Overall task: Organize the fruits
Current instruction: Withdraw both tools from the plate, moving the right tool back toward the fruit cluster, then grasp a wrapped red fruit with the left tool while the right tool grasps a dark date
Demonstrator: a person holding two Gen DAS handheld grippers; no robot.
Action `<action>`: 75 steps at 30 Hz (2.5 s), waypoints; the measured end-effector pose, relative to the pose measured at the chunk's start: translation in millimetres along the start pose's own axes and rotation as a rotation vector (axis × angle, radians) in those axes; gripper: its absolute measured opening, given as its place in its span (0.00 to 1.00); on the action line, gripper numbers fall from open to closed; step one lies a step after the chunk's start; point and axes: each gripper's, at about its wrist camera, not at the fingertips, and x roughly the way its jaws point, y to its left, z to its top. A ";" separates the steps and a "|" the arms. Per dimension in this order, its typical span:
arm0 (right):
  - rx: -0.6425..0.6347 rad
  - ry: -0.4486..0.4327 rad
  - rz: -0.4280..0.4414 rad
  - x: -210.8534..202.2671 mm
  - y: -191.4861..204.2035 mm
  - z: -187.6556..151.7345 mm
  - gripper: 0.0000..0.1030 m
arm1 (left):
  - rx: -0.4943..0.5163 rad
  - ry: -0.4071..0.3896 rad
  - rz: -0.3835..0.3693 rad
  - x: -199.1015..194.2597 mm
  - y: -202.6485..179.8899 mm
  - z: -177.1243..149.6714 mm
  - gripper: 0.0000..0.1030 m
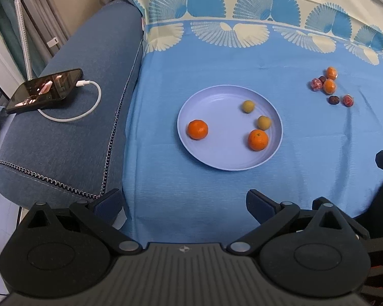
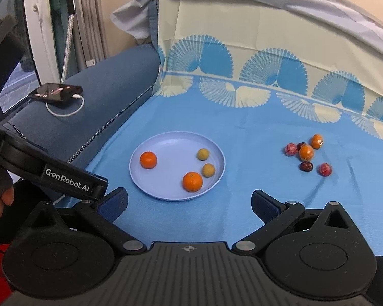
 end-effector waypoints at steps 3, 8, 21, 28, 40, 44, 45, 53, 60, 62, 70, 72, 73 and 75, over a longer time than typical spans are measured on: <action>-0.002 -0.015 -0.005 -5.0 0.0 -0.5 0.99 | 0.009 -0.015 0.001 -5.1 -3.3 -0.7 1.00; -0.008 -0.032 -0.007 -9.0 0.8 -0.2 0.99 | 0.012 -0.028 0.009 -10.9 -3.3 -1.9 1.00; 0.025 -0.028 -0.010 -5.3 -2.7 -1.8 0.99 | 0.028 -0.004 0.009 -3.9 -5.8 -2.7 1.00; 0.065 -0.017 -0.014 2.0 -10.9 -3.9 0.99 | 0.032 0.023 0.017 3.8 -7.4 -1.4 1.00; 0.169 -0.015 -0.049 18.5 -40.0 -9.1 0.99 | 0.056 0.056 0.044 18.2 -20.3 17.0 1.00; 0.229 -0.010 -0.092 27.0 -59.5 -11.7 0.99 | 0.067 0.079 0.017 26.7 -29.0 26.9 1.00; 0.245 -0.009 -0.103 29.3 -65.5 -12.2 0.99 | 0.069 0.082 0.008 28.6 -31.4 29.3 1.00; 0.274 -0.034 -0.266 54.0 -118.3 -16.8 0.99 | 0.120 0.087 -0.037 51.9 -68.5 61.6 1.00; 0.205 -0.025 -0.264 112.7 -159.5 -15.4 0.95 | 0.202 0.047 -0.079 96.2 -114.0 109.6 1.00; 0.197 -0.008 -0.259 135.7 -170.8 -14.1 0.93 | 0.218 0.047 -0.119 113.6 -127.7 128.5 1.00; 0.205 0.037 -0.236 208.5 -209.9 -5.7 0.90 | 0.343 0.025 -0.219 181.3 -201.8 199.0 1.00; 0.192 0.039 -0.236 223.8 -218.2 -4.8 0.89 | 0.377 0.041 -0.254 200.0 -221.5 209.8 1.00; 0.187 0.042 -0.237 229.4 -220.4 -4.8 0.86 | 0.395 0.049 -0.270 209.8 -230.4 213.6 1.00; 0.185 0.051 -0.240 240.2 -224.4 -5.4 0.78 | 0.423 0.063 -0.285 225.8 -244.5 218.3 1.00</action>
